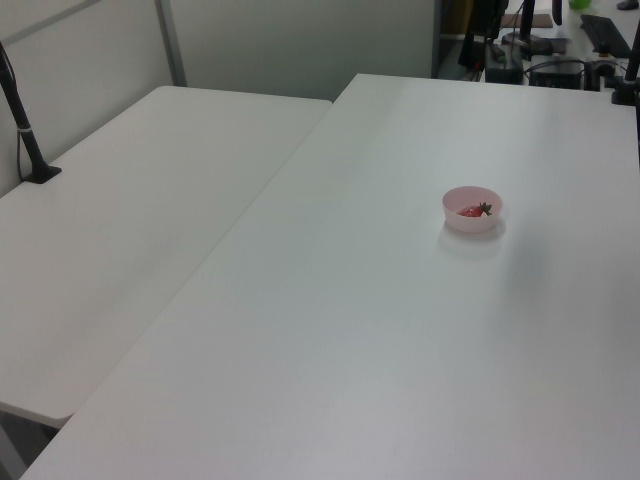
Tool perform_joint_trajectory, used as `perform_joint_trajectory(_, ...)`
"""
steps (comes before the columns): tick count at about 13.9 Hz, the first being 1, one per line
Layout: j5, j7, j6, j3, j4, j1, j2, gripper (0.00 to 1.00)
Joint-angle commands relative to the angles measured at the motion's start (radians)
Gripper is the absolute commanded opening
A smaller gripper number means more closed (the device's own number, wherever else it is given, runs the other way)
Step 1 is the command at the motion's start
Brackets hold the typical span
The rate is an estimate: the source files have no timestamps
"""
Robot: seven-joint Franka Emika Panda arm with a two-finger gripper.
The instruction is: Pick up strawberry from bowl
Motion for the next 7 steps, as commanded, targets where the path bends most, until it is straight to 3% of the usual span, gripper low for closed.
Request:
perform_joint_trajectory(1, 0.021, -0.084, 0.018, -0.023, -0.023, 0.007, -0.016, 1.0)
perform_joint_trajectory(4, 0.01, -0.377, 0.016, -0.044, -0.053, -0.01, -0.012, 1.0)
perform_joint_trajectory(7, -0.017, -0.328, 0.034, -0.044, -0.136, -0.008, -0.009, 1.0)
